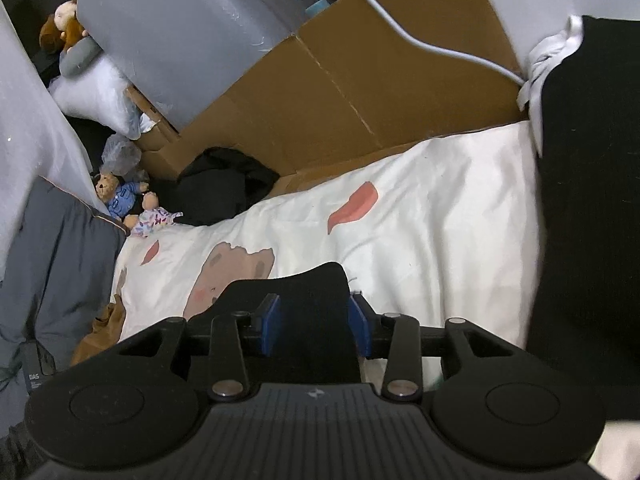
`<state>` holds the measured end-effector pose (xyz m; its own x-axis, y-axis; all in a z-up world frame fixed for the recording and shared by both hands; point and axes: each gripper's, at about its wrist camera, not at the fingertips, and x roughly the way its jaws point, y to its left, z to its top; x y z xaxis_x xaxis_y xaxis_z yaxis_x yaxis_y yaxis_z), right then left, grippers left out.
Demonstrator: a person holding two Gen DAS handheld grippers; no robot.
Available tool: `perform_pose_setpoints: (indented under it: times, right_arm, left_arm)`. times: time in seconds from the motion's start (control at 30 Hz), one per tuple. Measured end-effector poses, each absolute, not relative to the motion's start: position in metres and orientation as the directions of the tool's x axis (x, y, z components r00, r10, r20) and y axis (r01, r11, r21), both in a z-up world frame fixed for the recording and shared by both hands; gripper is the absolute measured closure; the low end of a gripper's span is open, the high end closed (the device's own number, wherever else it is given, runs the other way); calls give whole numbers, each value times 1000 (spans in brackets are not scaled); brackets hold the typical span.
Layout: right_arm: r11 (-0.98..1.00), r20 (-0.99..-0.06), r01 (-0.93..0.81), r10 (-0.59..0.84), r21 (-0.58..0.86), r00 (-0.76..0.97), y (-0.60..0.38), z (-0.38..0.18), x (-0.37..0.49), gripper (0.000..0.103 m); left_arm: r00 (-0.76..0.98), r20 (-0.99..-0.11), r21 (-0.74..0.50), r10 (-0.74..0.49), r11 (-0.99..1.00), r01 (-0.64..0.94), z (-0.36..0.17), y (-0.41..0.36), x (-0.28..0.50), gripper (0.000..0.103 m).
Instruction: Fold clothes
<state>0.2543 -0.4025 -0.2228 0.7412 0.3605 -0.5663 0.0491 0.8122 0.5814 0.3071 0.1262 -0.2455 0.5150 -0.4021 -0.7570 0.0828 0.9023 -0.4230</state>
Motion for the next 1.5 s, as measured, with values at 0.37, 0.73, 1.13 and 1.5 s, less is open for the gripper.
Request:
perform_pose_setpoints:
  times: [0.37,0.73,1.13,1.5]
  right_arm:
    - [851,-617,63,326,522,716,-388,-202,203,61]
    - [891,-703,74,300,448,644,-368,-202,170,61]
    - [923,-812,93,275,373,515,-362,-224,145,61]
    - [930,-833,62,293,362,469,-361,-238,148,92]
  left_arm:
    - [491,-791,-395,-365,918,46,-221,122,237,56]
    - [440,-835,-358,-330,933,21,-232,123,186,57]
    - [366,-874,-317,-319,946,68,-258,112,156,57]
    - [340,-876,-316,-342,940,130,-263,106,155,98]
